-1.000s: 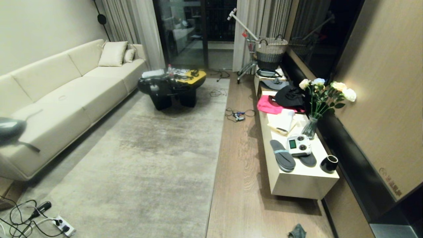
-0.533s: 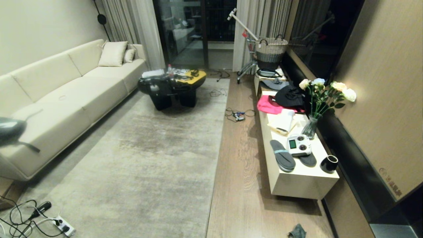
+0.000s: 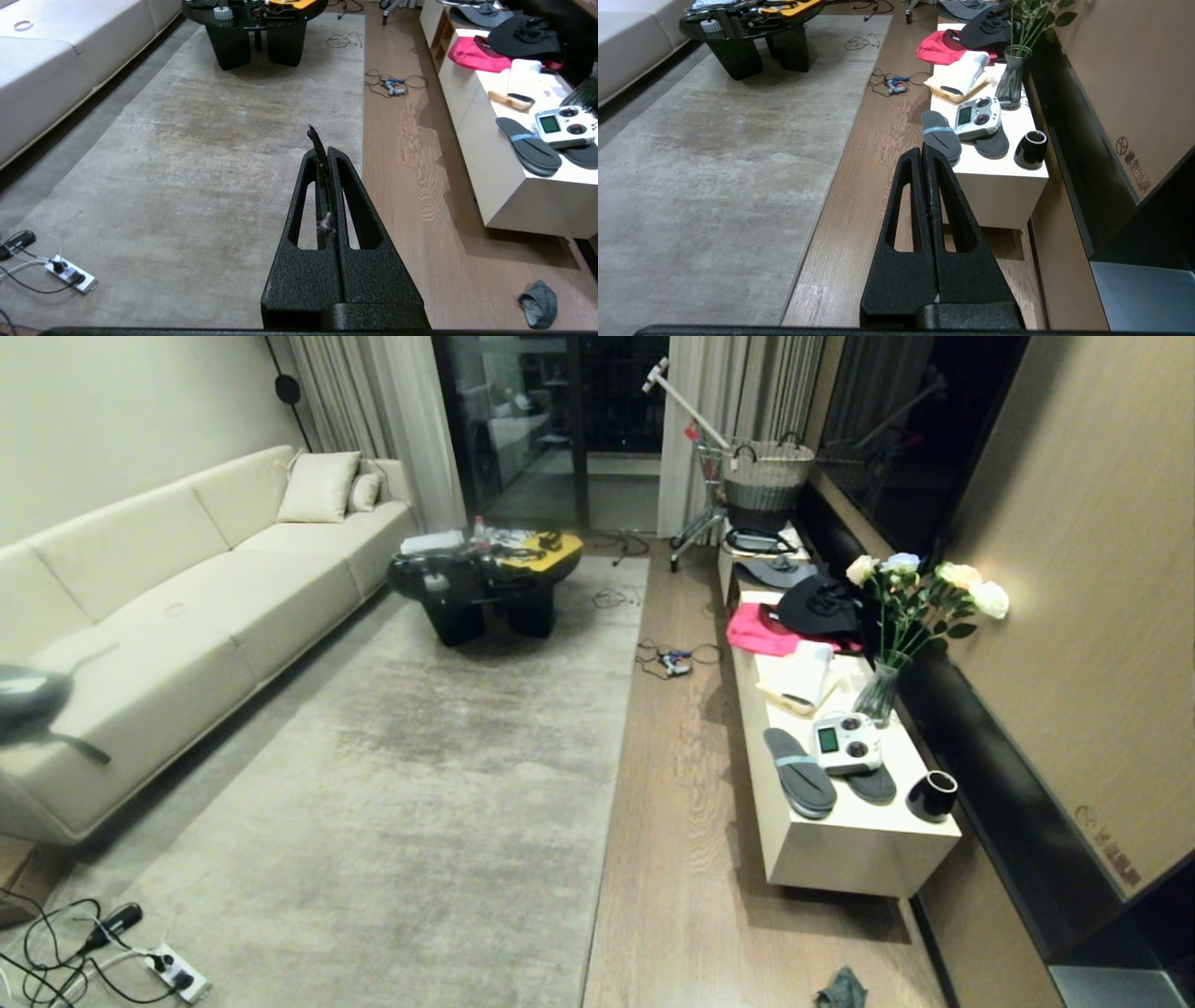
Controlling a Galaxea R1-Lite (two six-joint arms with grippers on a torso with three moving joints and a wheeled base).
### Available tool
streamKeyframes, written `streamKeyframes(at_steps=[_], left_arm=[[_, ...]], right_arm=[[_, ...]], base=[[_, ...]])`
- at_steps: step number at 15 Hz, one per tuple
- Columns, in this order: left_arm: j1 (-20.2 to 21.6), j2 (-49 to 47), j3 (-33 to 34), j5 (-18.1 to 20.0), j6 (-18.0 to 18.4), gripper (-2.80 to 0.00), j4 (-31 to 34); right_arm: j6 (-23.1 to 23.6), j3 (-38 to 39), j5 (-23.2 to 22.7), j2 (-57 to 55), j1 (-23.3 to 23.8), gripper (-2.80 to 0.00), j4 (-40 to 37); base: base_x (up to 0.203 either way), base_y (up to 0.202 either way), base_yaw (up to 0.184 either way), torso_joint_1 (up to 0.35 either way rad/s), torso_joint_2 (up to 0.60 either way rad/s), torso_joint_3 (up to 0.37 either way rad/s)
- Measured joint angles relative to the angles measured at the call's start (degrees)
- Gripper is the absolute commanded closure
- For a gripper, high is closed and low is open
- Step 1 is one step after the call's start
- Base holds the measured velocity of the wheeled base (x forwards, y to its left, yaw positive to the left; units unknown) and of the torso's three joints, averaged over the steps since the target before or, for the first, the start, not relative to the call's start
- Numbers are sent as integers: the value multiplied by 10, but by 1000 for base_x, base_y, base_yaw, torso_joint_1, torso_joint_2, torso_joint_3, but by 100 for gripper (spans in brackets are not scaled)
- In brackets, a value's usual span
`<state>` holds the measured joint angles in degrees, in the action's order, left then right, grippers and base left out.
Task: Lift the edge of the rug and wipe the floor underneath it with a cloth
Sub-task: Pick up the rag
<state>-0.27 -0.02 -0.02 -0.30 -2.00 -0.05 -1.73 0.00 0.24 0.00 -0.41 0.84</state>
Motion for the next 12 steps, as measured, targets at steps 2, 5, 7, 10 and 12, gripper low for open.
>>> streamKeyframes(at_steps=[2, 5, 7, 10, 12], left_arm=[[0, 0, 0, 0, 0, 0, 0], [0, 0, 0, 0, 0, 0, 0], [0, 0, 0, 0, 0, 0, 0], [0, 0, 0, 0, 0, 0, 0], [0, 0, 0, 0, 0, 0, 0]], right_arm=[[0, 0, 0, 0, 0, 0, 0], [0, 0, 0, 0, 0, 0, 0], [0, 0, 0, 0, 0, 0, 0], [0, 0, 0, 0, 0, 0, 0], [0, 0, 0, 0, 0, 0, 0]], base=[[0, 0, 0, -128, 319, 178], [0, 0, 0, -129, 316, 174], [0, 0, 0, -126, 313, 185], [0, 0, 0, -140, 331, 199], [0, 0, 0, -137, 355, 204]])
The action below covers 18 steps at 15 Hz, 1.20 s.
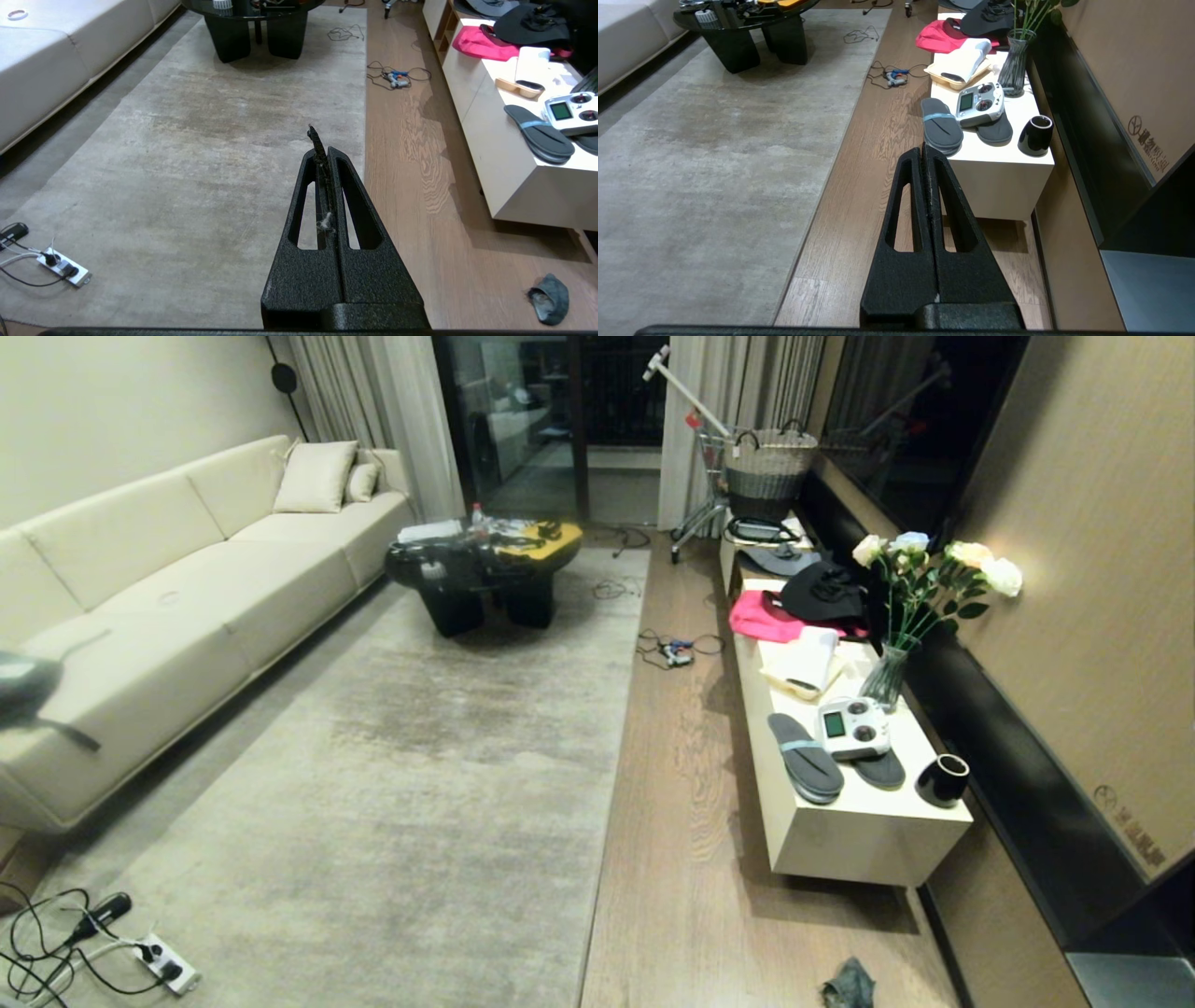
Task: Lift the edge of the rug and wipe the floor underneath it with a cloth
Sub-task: Pick up the rag
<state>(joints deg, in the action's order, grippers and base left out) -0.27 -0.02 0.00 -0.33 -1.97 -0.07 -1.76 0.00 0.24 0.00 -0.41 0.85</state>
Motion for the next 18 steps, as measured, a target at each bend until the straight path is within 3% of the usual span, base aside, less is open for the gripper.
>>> streamKeyframes(at_steps=[6, 18], left_arm=[[0, 0, 0, 0, 0, 0, 0], [0, 0, 0, 0, 0, 0, 0]], right_arm=[[0, 0, 0, 0, 0, 0, 0], [1, 0, 0, 0, 0, 0, 0]], base=[[0, 0, 0, -146, 401, 247], [0, 0, 0, -161, 529, 361]])
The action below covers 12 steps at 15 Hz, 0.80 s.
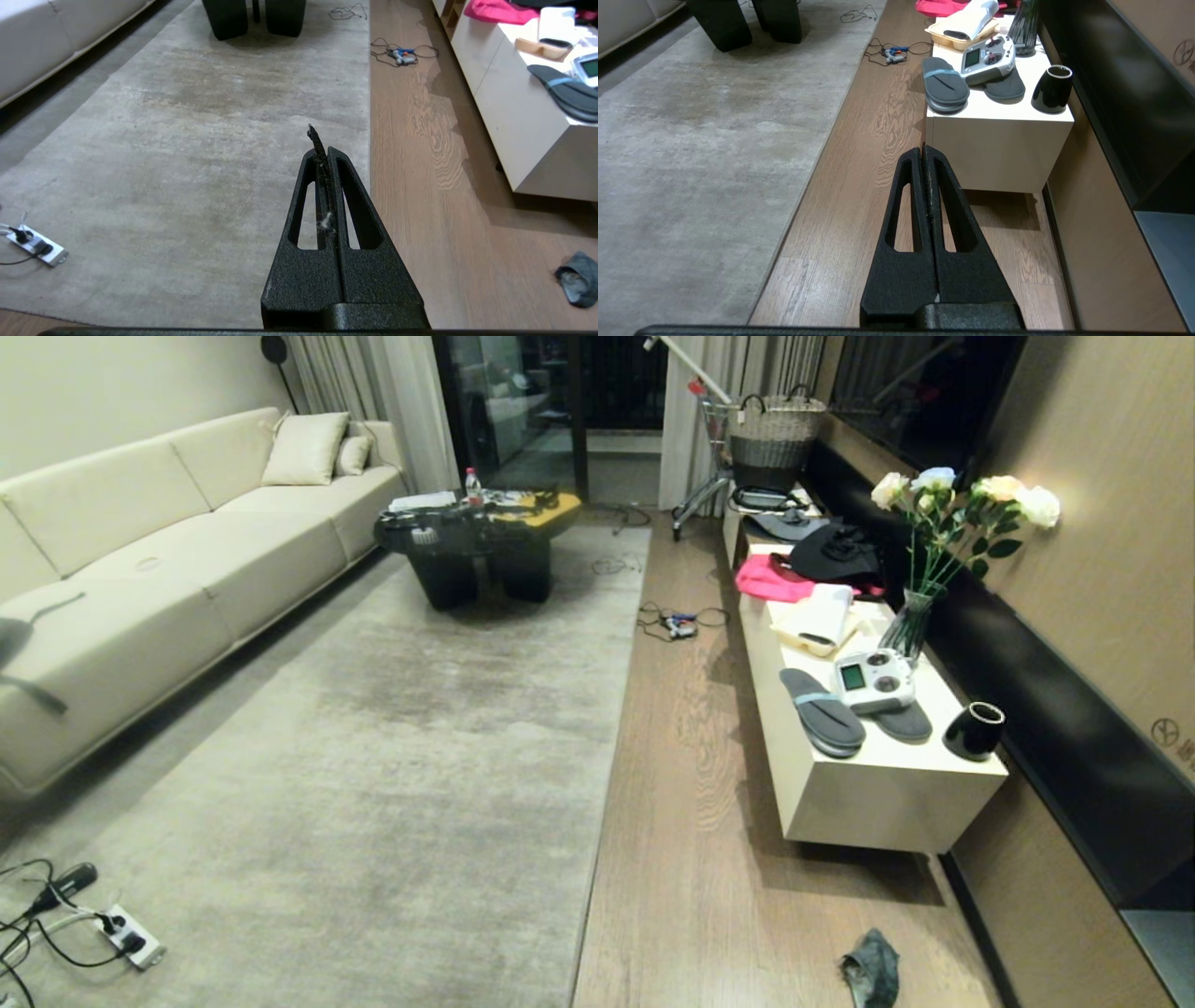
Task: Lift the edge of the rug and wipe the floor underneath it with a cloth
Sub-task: Pick up the rag
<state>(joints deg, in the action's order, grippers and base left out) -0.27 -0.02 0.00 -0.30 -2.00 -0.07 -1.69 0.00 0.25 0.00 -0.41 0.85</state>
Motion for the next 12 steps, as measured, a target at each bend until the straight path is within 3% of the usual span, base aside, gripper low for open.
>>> streamKeyframes(at_steps=[12], left_arm=[[0, 0, 0, 0, 0, 0, 1]], right_arm=[[0, 0, 0, 0, 0, 0, -1]], base=[[0, 0, 0, -46, 440, 392]])
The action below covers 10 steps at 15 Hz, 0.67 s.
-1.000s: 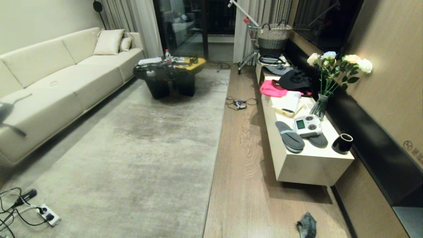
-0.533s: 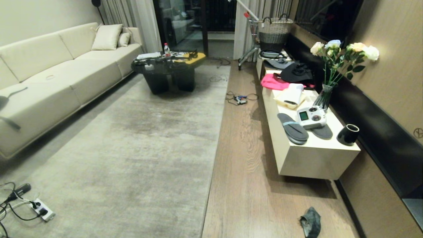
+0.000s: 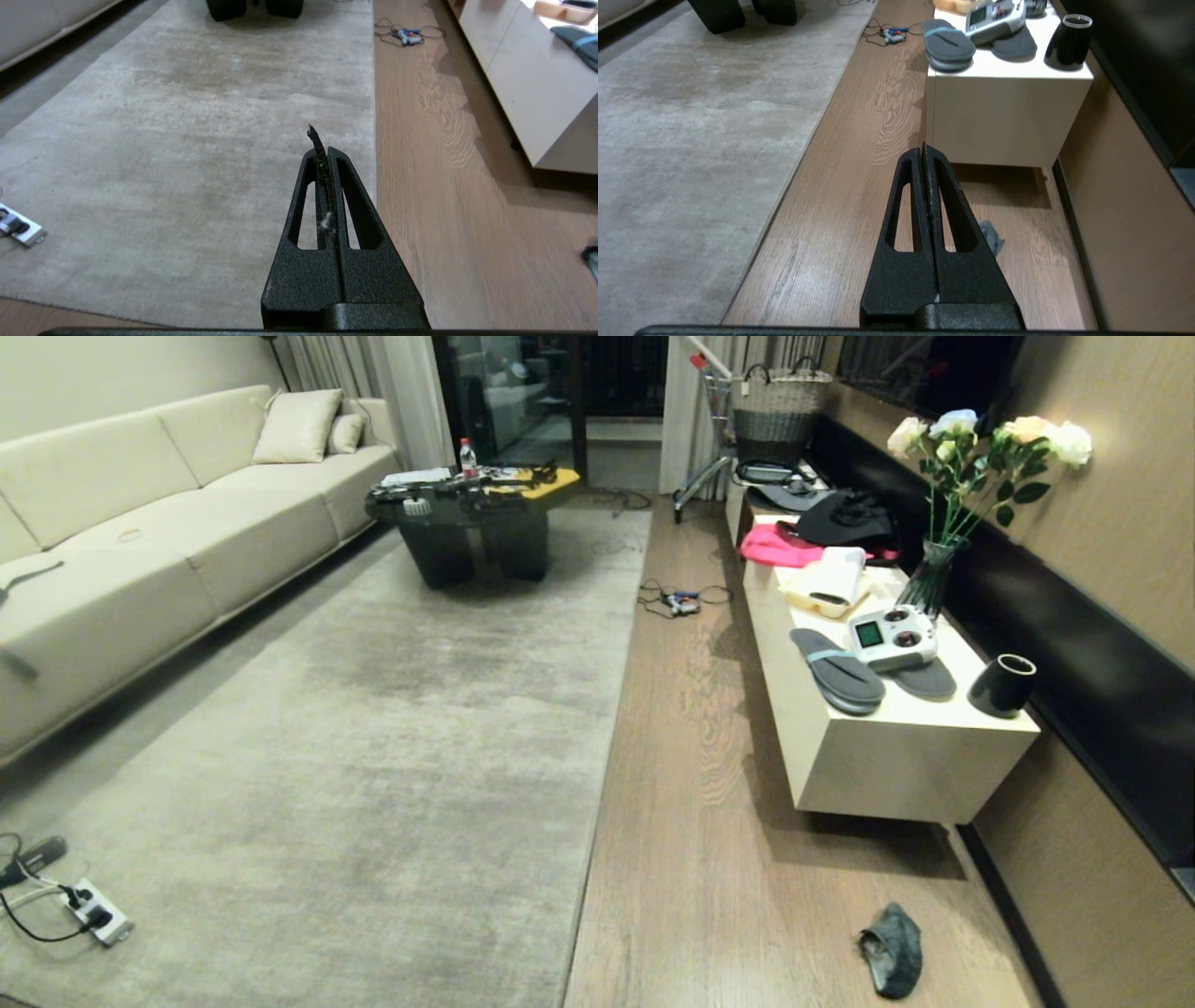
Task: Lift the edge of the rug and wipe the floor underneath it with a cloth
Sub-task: Pick up the rag
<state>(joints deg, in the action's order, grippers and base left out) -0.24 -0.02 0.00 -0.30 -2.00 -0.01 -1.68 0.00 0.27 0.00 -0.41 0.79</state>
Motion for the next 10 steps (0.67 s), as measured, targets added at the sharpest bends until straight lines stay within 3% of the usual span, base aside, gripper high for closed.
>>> streamKeyframes(at_steps=[10], left_arm=[[0, 0, 0, 0, 0, 0, -1]], right_arm=[[0, 0, 0, 0, 0, 0, 1]], base=[[0, 0, 0, 5, 22, 21]])
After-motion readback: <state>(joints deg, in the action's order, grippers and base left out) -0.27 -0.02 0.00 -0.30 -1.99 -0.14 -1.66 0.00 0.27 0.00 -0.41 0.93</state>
